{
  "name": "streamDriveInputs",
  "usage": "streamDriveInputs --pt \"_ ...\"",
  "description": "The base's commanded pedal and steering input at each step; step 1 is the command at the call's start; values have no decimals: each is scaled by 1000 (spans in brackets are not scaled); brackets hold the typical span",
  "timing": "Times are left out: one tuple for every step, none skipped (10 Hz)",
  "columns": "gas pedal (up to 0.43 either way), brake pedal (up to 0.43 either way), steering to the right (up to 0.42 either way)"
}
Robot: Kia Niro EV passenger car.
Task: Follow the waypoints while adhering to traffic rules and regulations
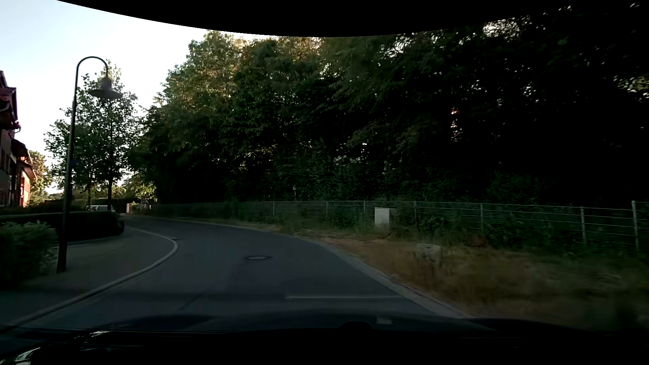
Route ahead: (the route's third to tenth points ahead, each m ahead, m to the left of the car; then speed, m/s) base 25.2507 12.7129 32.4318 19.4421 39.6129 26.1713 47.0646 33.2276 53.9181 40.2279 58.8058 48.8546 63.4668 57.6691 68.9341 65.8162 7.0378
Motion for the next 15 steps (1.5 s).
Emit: streamDriveInputs --pt "157 0 -150" --pt "157 0 -163" --pt "157 0 -170" --pt "157 0 -171" --pt "157 0 -171" --pt "157 0 -170" --pt "169 0 -168" --pt "169 0 -160" --pt "169 0 -154" --pt "169 0 -148" --pt "169 0 -145" --pt "177 0 -145" --pt "177 0 -144" --pt "177 0 -144" --pt "177 0 -143"
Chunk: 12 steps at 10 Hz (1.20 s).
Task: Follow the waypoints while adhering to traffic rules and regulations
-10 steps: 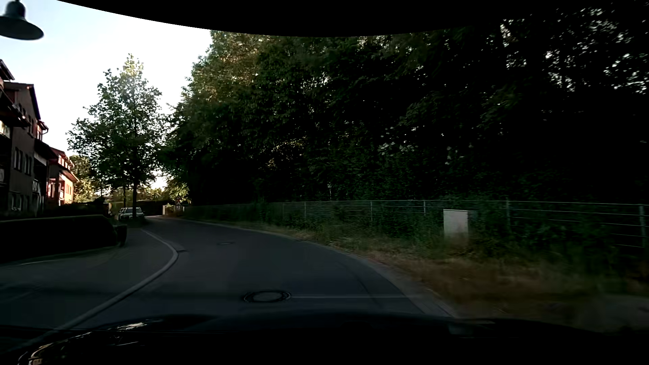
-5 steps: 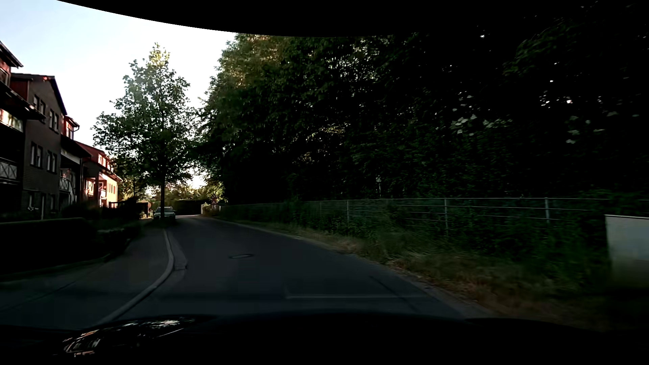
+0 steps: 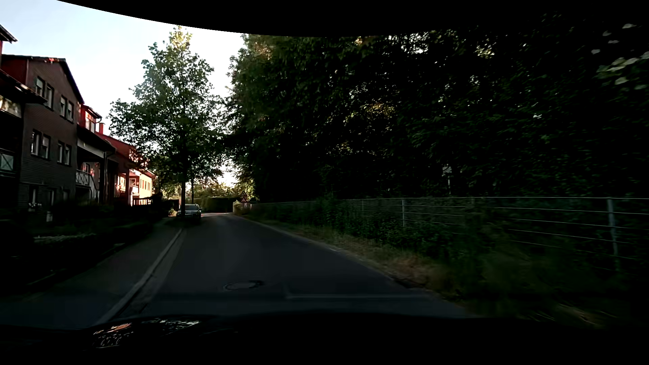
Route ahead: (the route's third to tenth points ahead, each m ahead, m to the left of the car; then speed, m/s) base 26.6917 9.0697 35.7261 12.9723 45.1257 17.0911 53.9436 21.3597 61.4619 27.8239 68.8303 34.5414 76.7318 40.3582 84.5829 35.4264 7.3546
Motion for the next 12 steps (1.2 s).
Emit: streamDriveInputs --pt "177 0 -141" --pt "177 0 -142" --pt "189 0 -141" --pt "189 0 -141" --pt "189 0 -140" --pt "189 0 -139" --pt "189 0 -133" --pt "189 0 -125" --pt "189 0 -118" --pt "189 0 -113" --pt "189 0 -108" --pt "189 0 -98"
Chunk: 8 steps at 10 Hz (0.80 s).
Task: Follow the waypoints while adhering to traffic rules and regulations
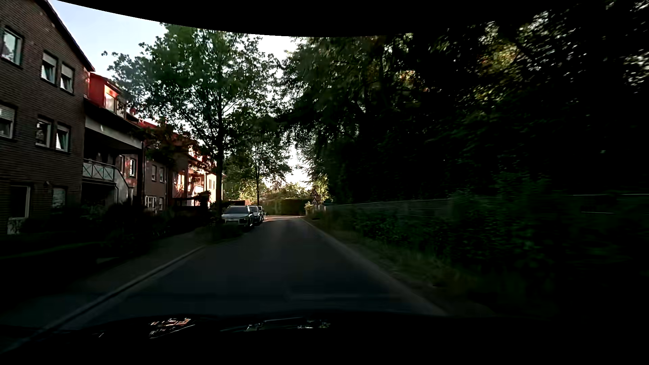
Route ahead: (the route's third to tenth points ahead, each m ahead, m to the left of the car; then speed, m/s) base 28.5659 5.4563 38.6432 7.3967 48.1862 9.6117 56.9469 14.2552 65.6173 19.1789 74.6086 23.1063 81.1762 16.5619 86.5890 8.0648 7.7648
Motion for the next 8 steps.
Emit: streamDriveInputs --pt "189 0 -92" --pt "189 0 -88" --pt "189 0 -82" --pt "189 0 -75" --pt "189 0 -67" --pt "189 0 -57" --pt "189 0 -45" --pt "189 0 -37"
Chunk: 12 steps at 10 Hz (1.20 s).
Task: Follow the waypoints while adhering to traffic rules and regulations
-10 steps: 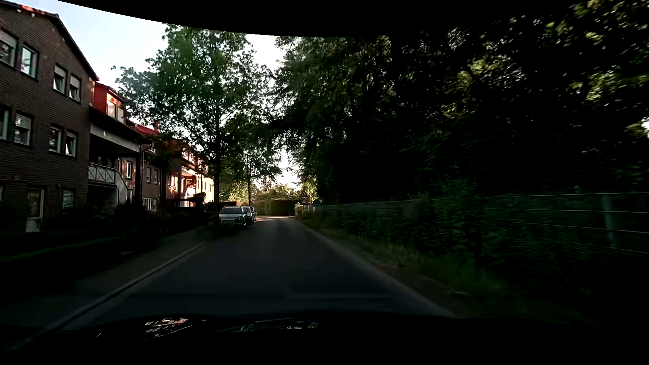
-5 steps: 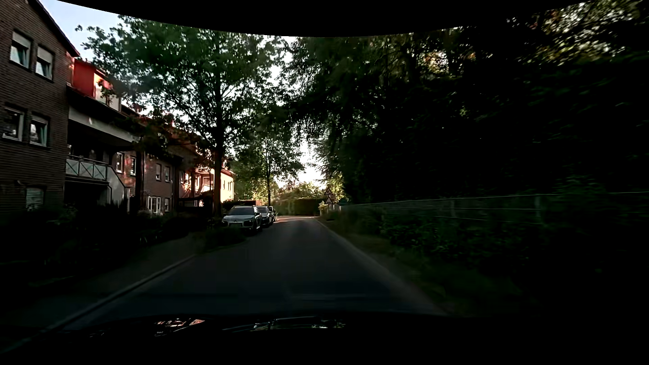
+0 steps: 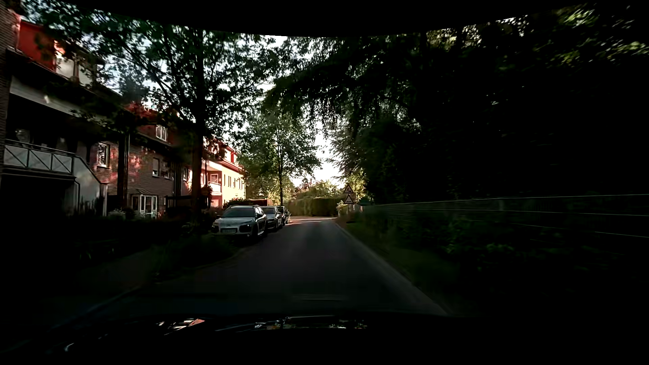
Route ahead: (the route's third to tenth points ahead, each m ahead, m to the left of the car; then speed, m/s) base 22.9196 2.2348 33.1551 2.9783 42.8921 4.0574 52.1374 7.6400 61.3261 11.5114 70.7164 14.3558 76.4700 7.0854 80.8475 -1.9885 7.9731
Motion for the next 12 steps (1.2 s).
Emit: streamDriveInputs --pt "189 0 -33" --pt "189 0 -31" --pt "189 0 -28" --pt "189 0 -21" --pt "189 0 -11" --pt "189 0 -7" --pt "177 0 -8" --pt "177 0 -9" --pt "169 0 -9" --pt "157 0 -9" --pt "150 0 -9" --pt "150 0 -10"
